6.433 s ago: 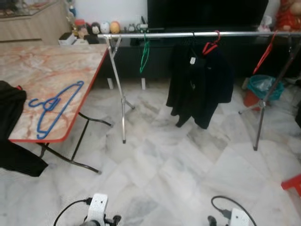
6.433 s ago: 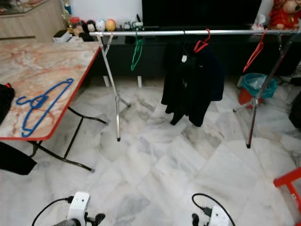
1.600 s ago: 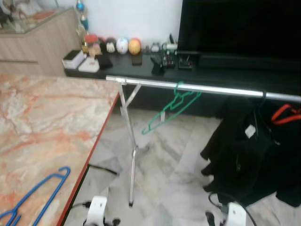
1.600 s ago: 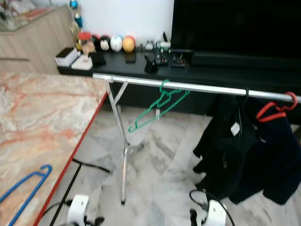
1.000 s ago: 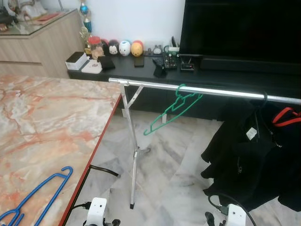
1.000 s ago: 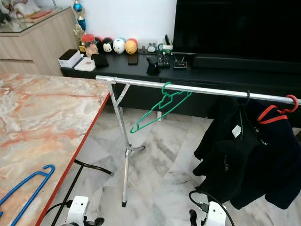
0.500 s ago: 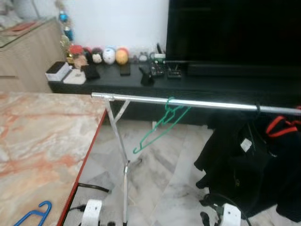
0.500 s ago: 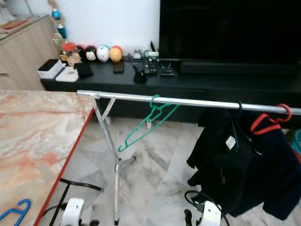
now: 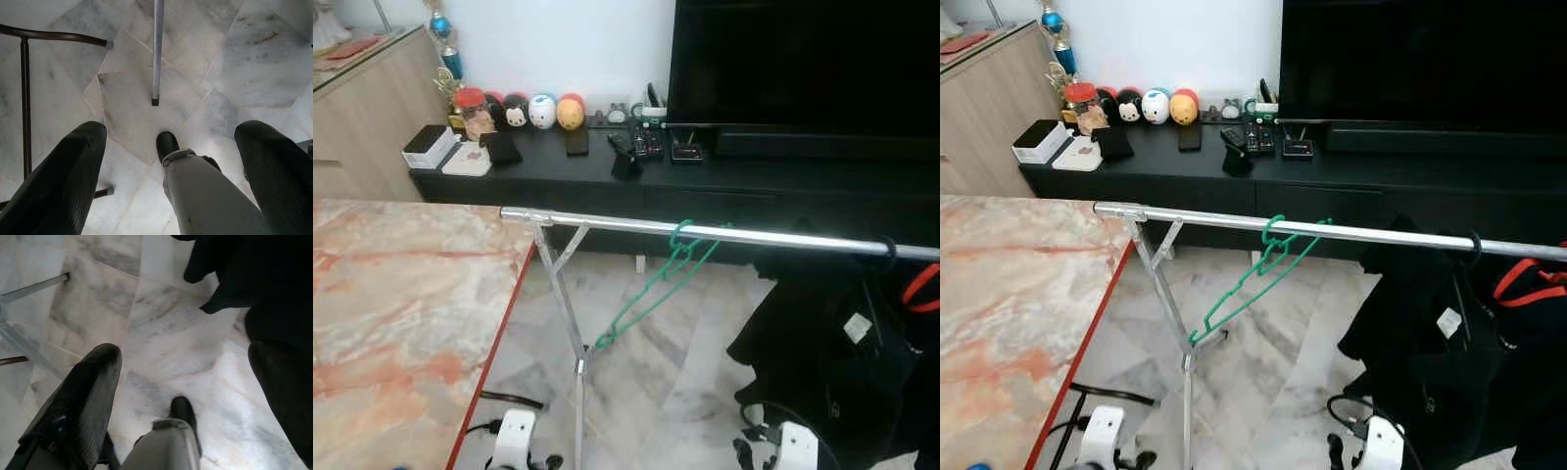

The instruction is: Hang hanger

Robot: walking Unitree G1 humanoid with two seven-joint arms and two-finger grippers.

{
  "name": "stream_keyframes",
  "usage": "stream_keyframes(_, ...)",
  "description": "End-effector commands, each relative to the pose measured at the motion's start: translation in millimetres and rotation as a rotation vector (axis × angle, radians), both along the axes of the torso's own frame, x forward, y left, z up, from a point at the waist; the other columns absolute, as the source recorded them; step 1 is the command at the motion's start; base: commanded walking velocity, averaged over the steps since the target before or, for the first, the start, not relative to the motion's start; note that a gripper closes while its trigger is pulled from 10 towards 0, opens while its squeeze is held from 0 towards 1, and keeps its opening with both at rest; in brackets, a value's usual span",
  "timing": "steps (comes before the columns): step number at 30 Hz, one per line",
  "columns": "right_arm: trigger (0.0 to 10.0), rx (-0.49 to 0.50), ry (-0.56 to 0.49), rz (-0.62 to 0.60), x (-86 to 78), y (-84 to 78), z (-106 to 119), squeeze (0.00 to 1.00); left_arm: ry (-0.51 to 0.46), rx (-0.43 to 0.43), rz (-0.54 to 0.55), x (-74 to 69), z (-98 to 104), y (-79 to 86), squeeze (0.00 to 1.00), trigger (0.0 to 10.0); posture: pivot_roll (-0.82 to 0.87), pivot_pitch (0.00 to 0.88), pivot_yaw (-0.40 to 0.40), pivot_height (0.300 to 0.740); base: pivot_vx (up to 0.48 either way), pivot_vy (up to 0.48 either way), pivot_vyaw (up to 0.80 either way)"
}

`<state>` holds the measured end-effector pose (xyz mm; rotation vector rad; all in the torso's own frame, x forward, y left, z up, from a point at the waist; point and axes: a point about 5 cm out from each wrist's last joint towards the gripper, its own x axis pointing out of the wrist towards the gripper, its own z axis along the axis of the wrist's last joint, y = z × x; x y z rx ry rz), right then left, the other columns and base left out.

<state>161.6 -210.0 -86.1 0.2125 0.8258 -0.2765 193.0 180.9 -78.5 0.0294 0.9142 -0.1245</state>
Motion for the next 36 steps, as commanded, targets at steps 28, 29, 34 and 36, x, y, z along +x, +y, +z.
stream_keyframes(28, 10.0, -0.298, -0.673, 0.143, 39.4, -0.1, 86.0, 0.00, 0.024, 0.009, -0.022, -6.7, -3.1, 2.0, 0.00, 10.0, -0.09, 0.000, 0.028, 0.740, 0.000, 0.000, 0.00)
stream_keyframes(29, 10.0, -0.319, -0.699, 0.126, 37.7, -3.8, 93.5, 0.00, 0.024, 0.010, -0.023, -6.8, -3.2, 2.2, 0.00, 10.0, -0.09, 0.000, 0.028, 0.740, 0.000, 0.000, 0.00)
stream_keyframes(34, 10.0, -0.374, -0.739, 0.061, 43.3, -17.8, 113.5, 0.00, 0.024, 0.012, -0.026, -6.5, -3.0, 2.5, 0.00, 10.0, -0.10, 0.000, 0.034, 0.740, 0.000, 0.000, 0.00)
stream_keyframes(36, 10.0, -0.410, -0.744, 0.041, 55.1, -26.2, 124.9, 0.00, 0.023, 0.012, -0.028, -5.9, -2.7, 2.5, 0.00, 10.0, -0.10, 0.000, 0.036, 0.740, 0.000, 0.000, 0.00)
